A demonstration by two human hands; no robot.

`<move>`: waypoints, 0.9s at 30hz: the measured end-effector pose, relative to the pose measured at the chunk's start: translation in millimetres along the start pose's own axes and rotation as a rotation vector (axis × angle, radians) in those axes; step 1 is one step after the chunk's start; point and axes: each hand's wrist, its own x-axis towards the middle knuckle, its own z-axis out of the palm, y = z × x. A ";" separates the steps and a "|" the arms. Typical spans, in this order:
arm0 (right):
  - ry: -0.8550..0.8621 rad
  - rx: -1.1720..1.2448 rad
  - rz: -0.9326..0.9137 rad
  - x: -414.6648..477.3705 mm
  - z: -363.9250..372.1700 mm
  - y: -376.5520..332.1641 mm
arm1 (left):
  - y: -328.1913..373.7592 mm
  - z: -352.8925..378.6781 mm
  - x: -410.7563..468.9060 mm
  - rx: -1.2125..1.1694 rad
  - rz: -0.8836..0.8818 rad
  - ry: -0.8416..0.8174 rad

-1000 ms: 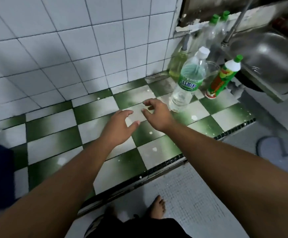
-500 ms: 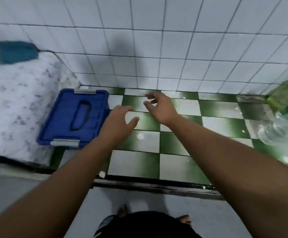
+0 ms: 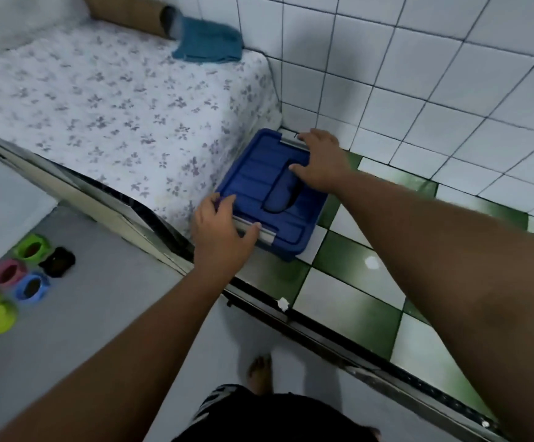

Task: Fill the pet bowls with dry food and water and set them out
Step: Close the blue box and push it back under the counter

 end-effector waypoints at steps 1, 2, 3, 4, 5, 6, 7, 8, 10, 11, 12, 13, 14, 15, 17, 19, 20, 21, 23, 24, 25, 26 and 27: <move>-0.055 -0.073 0.018 4.8 2.5 -0.2 | -2.4 2.3 -2.0 -0.014 -0.057 -0.028; -0.104 -0.139 0.036 8.2 5.2 0.6 | -3.7 5.1 -3.5 -0.028 -0.101 -0.058; -0.141 -0.195 0.046 10.6 8.1 1.7 | -4.9 8.1 -3.9 -0.050 -0.131 -0.074; -0.161 -0.242 0.050 11.4 11.0 2.7 | -5.2 9.9 -3.6 -0.086 -0.158 -0.077; -0.162 -0.279 0.051 10.3 13.2 3.7 | -5.3 10.4 -3.8 -0.141 -0.200 -0.077; -0.147 -0.306 0.053 8.5 14.2 4.9 | -5.6 9.8 -4.3 -0.209 -0.255 -0.082; -0.124 -0.324 0.057 5.3 13.9 5.7 | -6.0 8.9 -5.5 -0.288 -0.305 -0.096; -0.098 -0.329 0.066 1.3 12.9 6.7 | -6.4 8.0 -7.0 -0.375 -0.339 -0.110; -0.059 -0.310 0.112 -8.8 9.7 8.9 | -4.5 7.5 -9.3 -0.538 -0.371 -0.115; -0.052 -0.298 0.149 -14.4 8.4 9.7 | -1.3 7.3 -10.1 -0.590 -0.382 -0.100; -0.052 -0.288 0.191 -19.8 7.0 10.0 | 2.6 7.7 -10.3 -0.623 -0.393 -0.079; -0.057 -0.277 0.238 -25.6 5.4 10.0 | 6.9 9.2 -10.1 -0.646 -0.402 -0.061; -0.069 -0.267 0.288 -33.0 4.0 10.4 | 11.2 11.0 -10.7 -0.654 -0.409 -0.055; -0.082 -0.260 0.333 -42.1 3.5 11.5 | 15.2 12.6 -12.5 -0.650 -0.410 -0.056; -0.091 -0.239 0.393 -62.4 5.2 16.9 | 20.9 15.8 -18.6 -0.615 -0.389 -0.084; -0.086 -0.175 0.427 -86.6 6.9 23.6 | 22.5 18.5 -29.1 -0.562 -0.337 -0.149; -0.077 -0.131 0.435 -99.4 7.4 25.8 | 21.5 19.4 -34.6 -0.526 -0.302 -0.183; -0.064 -0.087 0.436 -112.7 8.2 27.8 | 19.4 20.4 -39.3 -0.490 -0.269 -0.214; -0.050 -0.011 0.421 -141.0 9.3 29.9 | 13.8 20.9 -44.8 -0.433 -0.213 -0.266; -0.062 0.037 0.412 -156.2 11.4 30.9 | 10.4 20.0 -46.4 -0.407 -0.193 -0.285; -0.080 0.095 0.398 -173.3 14.4 31.3 | 7.2 17.7 -48.5 -0.374 -0.178 -0.302; -0.089 0.156 0.382 -191.0 18.1 31.3 | 4.6 14.3 -51.0 -0.338 -0.165 -0.322; -0.088 0.211 0.370 -208.9 22.1 31.5 | 2.3 11.0 -54.4 -0.309 -0.147 -0.342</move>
